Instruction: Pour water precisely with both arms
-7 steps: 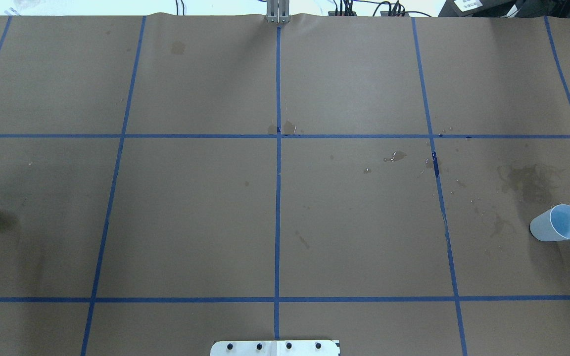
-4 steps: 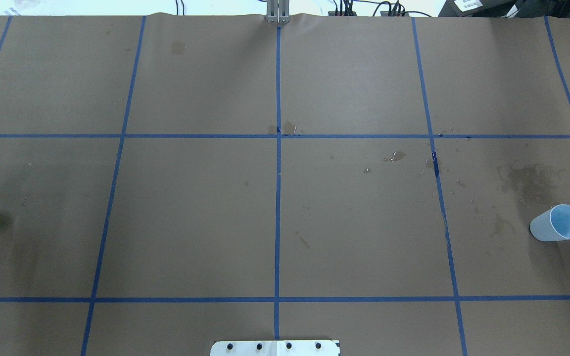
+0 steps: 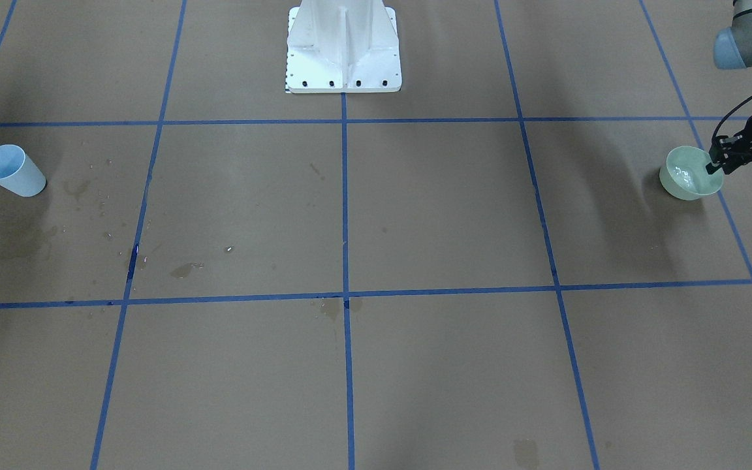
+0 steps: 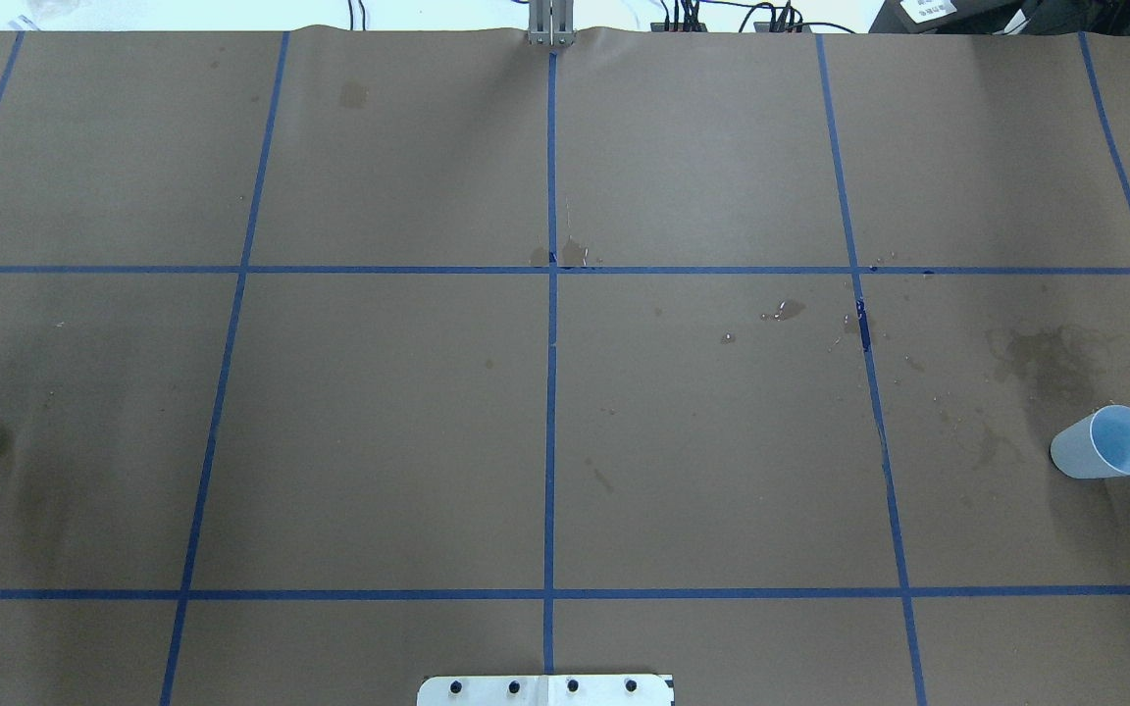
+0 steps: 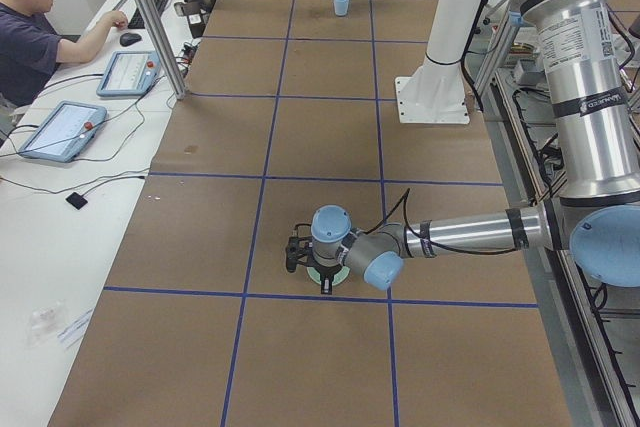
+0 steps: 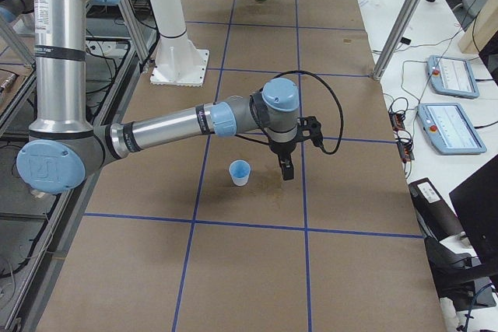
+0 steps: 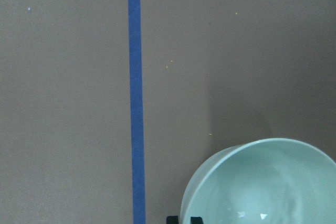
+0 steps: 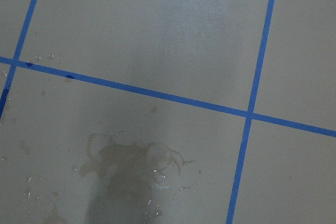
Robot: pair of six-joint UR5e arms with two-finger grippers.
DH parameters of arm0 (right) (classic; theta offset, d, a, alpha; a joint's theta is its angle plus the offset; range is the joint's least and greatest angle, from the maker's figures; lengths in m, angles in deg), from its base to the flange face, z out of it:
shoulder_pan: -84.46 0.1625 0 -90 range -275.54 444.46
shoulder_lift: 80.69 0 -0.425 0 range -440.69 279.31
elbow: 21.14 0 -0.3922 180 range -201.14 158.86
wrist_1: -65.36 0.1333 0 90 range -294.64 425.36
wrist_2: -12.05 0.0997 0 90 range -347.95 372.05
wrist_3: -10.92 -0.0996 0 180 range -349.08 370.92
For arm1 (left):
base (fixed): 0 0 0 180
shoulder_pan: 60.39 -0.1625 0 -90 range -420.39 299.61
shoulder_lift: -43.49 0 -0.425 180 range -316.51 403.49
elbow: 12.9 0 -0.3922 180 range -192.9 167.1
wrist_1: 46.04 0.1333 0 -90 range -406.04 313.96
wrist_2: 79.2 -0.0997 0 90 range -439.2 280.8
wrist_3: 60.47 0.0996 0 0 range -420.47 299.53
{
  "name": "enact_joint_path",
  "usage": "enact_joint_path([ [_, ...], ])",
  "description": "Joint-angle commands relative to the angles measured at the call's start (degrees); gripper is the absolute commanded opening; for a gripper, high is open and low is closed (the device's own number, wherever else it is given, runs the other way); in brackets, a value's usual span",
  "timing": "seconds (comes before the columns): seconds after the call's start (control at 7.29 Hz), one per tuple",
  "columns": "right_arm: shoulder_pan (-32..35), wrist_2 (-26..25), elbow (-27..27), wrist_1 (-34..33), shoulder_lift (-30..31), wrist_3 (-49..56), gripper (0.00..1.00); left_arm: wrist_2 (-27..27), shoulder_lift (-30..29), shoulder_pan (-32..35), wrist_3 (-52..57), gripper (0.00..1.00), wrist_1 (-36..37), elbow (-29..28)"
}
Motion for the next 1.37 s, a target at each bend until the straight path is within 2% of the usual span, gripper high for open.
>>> enact_joint_path([
  [0.0, -0.02, -0.06, -0.1, 0.01, 0.05, 0.0, 0.99, 0.25, -0.89, 3.16, 0.1, 1.0, 0.56, 1.84],
  [0.27, -0.02, -0.06, 0.08, 0.01, 0.05, 0.0, 1.0, 1.3, -6.93, 3.36, 0.45, 1.0, 9.56, 4.3],
  [0.41, -0.02, -0.06, 0.42, -0.08, 0.14, 0.0, 1.0, 1.22, -10.96, 3.54, 3.5, 1.0, 17.62, 6.66],
  [0.69, -0.02, -0.06, 1.04, -0.43, 0.14, 0.09, 1.0, 1.13, -21.4, 8.44, 15.33, 1.0, 40.35, 10.81],
  [0.82, -0.02, 0.02, 1.65, -1.13, 0.05, 0.09, 1.0, 1.13, -24.59, 11.16, 21.57, 1.0, 47.08, 10.64],
  [0.96, -0.02, 0.02, 2.35, -1.66, 0.14, 0.52, 1.0, 1.3, -24.54, 14.67, 27.98, 1.0, 48.02, 9.51],
  [1.1, 0.33, 0.02, 4.19, -1.57, 0.31, 5.23, 1.0, 1.48, -23.67, 17.92, 32.23, 1.0, 47.85, 7.76],
  [1.24, 1.03, -0.06, 4.64, -1.75, 0.57, 6.84, 1.0, 1.65, -21.31, 21.61, 39.32, 1.0, 47.59, 5.13],
])
